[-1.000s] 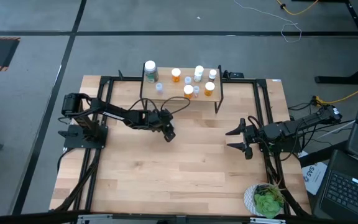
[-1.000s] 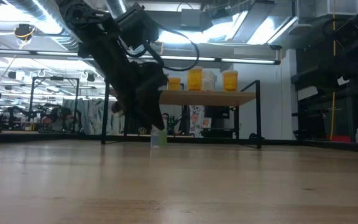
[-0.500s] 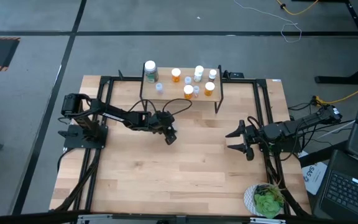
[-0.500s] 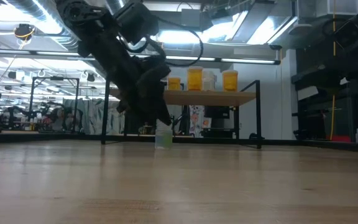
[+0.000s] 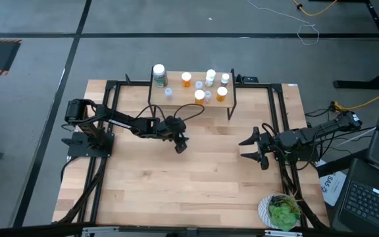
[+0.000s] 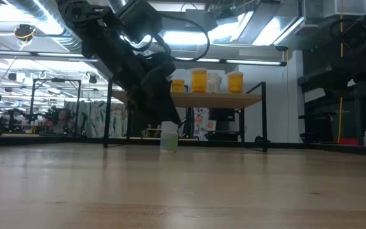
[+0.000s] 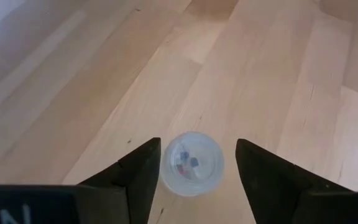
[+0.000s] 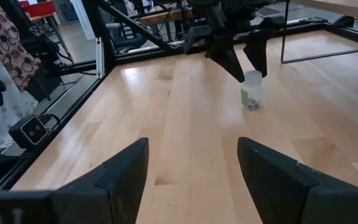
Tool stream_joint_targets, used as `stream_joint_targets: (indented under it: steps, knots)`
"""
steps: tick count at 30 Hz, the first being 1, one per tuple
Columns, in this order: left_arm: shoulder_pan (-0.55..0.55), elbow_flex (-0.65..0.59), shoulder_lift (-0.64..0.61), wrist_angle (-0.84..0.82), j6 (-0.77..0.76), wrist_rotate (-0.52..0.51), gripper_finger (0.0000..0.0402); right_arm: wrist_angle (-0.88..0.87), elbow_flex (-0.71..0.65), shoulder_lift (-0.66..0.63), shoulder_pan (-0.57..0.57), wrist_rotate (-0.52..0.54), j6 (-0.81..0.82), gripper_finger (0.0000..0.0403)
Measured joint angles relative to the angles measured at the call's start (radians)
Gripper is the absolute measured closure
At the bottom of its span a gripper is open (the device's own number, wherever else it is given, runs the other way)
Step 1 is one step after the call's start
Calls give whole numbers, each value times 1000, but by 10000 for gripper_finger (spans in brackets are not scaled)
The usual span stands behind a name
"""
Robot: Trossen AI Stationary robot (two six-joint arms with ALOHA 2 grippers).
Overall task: Pick and place medicine bottles onto shelf by color
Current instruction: Put the transparent pill bottle on the shelf
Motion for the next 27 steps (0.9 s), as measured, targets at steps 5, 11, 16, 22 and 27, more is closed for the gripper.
stream_joint_targets:
  steps: [5, 11, 16, 22, 27]
  knots:
    - [-1, 0, 0, -1, 52, 0, 197, 0, 0, 0, 0, 0, 0, 155]
    - [-1, 0, 0, -3, 71, 0, 197, 0, 0, 0, 0, 0, 0, 155]
    - [-1, 0, 0, -28, 102, 9, 197, 0, 0, 0, 0, 0, 0, 155]
    - [-1, 0, -1, -30, 104, 7, 197, 0, 0, 0, 0, 0, 0, 155]
    - [-1, 0, -1, -30, 104, 5, 198, 0, 0, 0, 0, 0, 0, 155]
